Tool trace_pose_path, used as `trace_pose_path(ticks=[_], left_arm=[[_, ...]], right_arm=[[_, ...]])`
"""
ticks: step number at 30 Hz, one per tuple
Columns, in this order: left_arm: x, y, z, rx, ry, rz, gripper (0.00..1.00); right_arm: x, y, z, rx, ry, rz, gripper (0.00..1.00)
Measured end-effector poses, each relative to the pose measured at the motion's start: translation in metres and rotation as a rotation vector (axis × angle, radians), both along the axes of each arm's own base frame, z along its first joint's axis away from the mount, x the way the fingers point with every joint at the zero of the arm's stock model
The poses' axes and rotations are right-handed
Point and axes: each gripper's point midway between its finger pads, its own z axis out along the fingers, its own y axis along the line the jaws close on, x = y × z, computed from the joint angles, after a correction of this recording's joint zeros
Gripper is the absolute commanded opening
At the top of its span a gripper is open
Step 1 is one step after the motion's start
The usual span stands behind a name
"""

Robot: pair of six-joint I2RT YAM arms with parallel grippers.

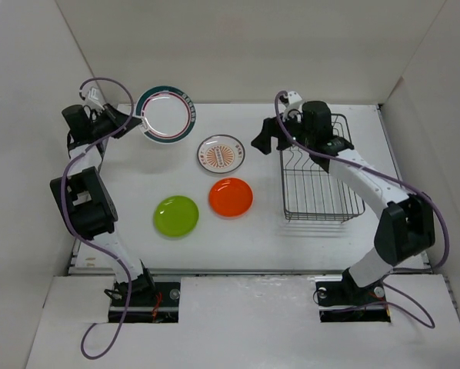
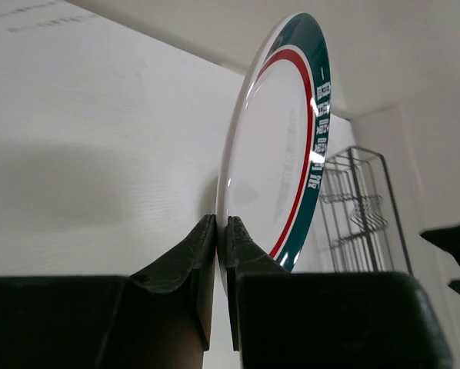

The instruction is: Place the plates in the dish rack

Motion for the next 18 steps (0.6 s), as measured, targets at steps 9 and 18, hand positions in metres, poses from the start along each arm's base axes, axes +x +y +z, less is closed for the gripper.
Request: trace_pose_path(ticks=[9,18], left_arm=[[-0.046,-0.042,0.033,-0.076,-0.089,-0.272,0.0],[-0.085,-0.083,0.065,-0.054,-0.185,-0.45,0.0]], right_arm=[[0.034,0.065,0.068,0.198,-0.144,0.191,1.0],[0.031,0.129,0.065,0.286,-0.116,0.302,0.99]])
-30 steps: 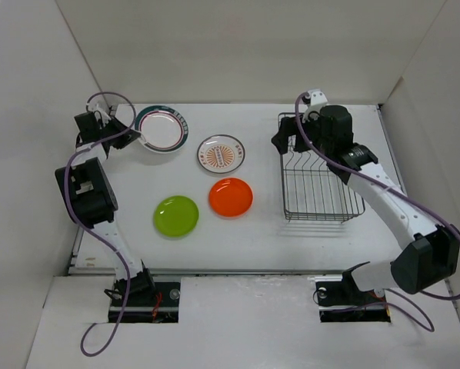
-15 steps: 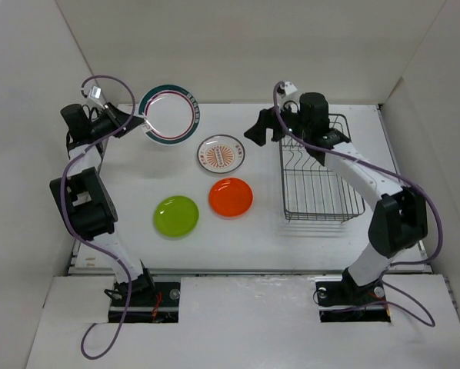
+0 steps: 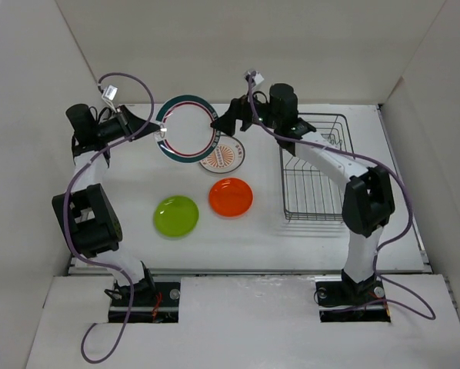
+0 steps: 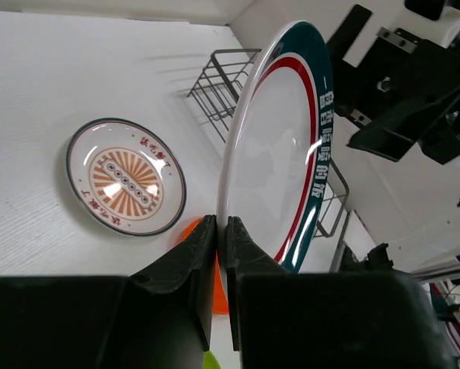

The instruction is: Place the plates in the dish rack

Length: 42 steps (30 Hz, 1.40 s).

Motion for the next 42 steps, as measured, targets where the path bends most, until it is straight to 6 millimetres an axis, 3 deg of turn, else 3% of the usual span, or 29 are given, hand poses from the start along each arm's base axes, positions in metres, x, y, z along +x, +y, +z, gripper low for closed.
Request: trace_pose_path(ticks=[3,6,10,11,14,15,17,20,22,25,26,29,32,37,42], left_arm=[[-0.007,-0.01,0.0,0.001,-0.006,-0.034,0.0],[-0.009,-0.017,-0.002,0.0,-0.003,-0.054,0.0],[-0.011,-0.019,-0.004,0.001,-0.004,-0.063,0.0],[-0.013,-0.019,-0.003,0.004,-0.013,-0.071,0.0],[-0.014,-0.022,0.003,0.018,-0.045,-0.072,0.0],[-0.014,-0.022,0.004,0.022,-0.051,-0.065,0.09],[-0.015,-0.022,0.006,0.027,-0.054,-0.058,0.98],[-0.012,-0.018,0.003,0.045,-0.027,-0.001,1.0],[-0.009,-0.013,-0.002,0.079,-0.017,0.051,1.0],[-0.002,-0.002,-0.01,0.143,0.001,0.145,1.0],[0.001,0.003,-0.012,0.171,0.006,0.18,1.0],[0.008,0.016,-0.015,0.249,0.014,0.267,1.0],[0.014,0.03,-0.015,0.319,0.013,0.344,1.0],[0.019,0.051,-0.021,0.408,0.039,0.452,1.0],[0.019,0.069,-0.025,0.459,0.066,0.531,1.0]], right_arm=[[-0.003,0.013,-0.013,0.003,0.035,0.023,0.84],[-0.008,0.024,-0.021,0.003,0.06,0.042,0.37],[-0.013,0.029,-0.02,0.021,0.093,0.044,0.12],[-0.011,0.029,-0.02,0.024,0.103,0.03,0.0],[-0.007,0.026,-0.021,0.032,0.127,0.005,0.0],[-0.008,0.026,-0.02,0.036,0.126,0.005,0.0],[-0.011,0.023,-0.018,0.037,0.128,-0.009,0.0],[-0.016,0.004,-0.024,-0.019,0.136,-0.07,0.0],[-0.014,-0.024,-0.025,-0.092,0.137,-0.185,0.0],[-0.003,-0.082,-0.016,-0.208,0.117,-0.418,0.0],[-0.002,-0.109,0.002,-0.222,0.09,-0.511,0.0],[-0.001,-0.175,0.03,-0.289,0.059,-0.754,0.0],[-0.005,-0.224,0.048,-0.346,0.044,-0.953,0.0],[-0.015,-0.265,0.039,-0.472,0.078,-1.138,0.0],[-0.023,-0.289,0.02,-0.579,0.117,-1.218,0.0]])
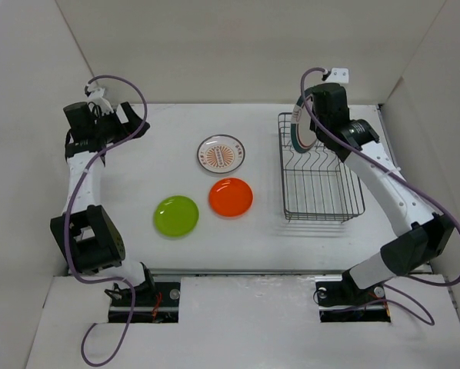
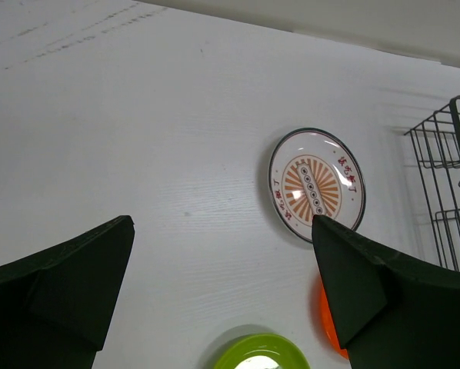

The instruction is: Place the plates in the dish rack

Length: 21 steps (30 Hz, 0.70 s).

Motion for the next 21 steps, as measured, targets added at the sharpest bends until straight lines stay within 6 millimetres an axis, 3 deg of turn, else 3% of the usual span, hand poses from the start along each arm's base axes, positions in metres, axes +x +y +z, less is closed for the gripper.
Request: trace_pose_path(ticks=[6,21], left_arm=[[-0.001,0.012,-0.001,0.012,0.006,0.036,1.0],[-0.002,0.012,-0.002,0.009,0.014,0.033,1.0]], right_arm=[[-0.001,-0.014,-0.013,-0.049,0.041,-0.056,0.0],[0.014,-0.024,-0.046,-0.098,0.117,-0.101,0.0]])
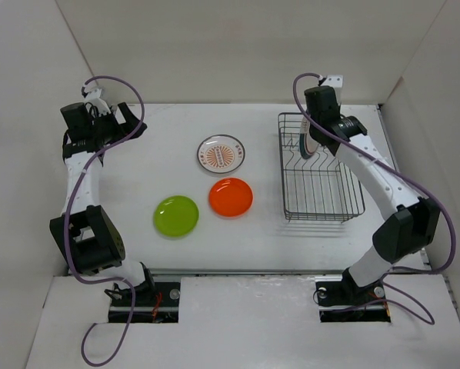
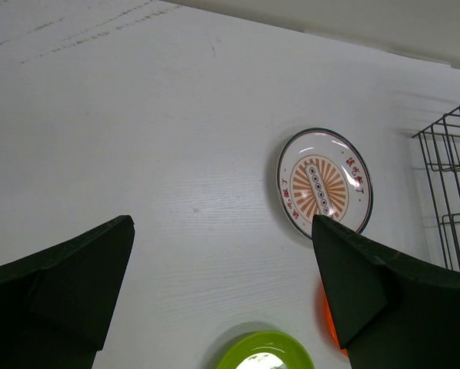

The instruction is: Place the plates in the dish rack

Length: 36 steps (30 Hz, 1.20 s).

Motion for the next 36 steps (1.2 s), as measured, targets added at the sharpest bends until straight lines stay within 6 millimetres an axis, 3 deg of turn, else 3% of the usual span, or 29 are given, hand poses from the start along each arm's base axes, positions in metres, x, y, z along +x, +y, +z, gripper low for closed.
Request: trace_pose_path(ticks=[18,26,28,31,36], left_arm=[[0.0,0.002,0.0,0.0,0.0,0.005,1.0],[0.0,0.007,0.001,0.0,-0.002,0.022,1.0],[0.0,0.007,0.001,0.0,-0.002,0.023,1.0],[0.0,0.007,0.001,0.0,-0.002,0.024,1.0],[0.001,0.007,0.001,-0.001,-0.006,0.021,1.0]], right_arm=[[0.013,0.01,-0.039,-0.007,0.067,0.02,0.0],[0.024,0.021,-0.061,-0.002,0.09,0.026,0.11],[0.025,0.024,-0.065,0.0,0.1,0.032,0.17],[0.026,0.026,-0.072,-0.009,0.113,0.035,0.35],[0.025,0.027,-0.07,-0.019,0.109,0.028,0.42]])
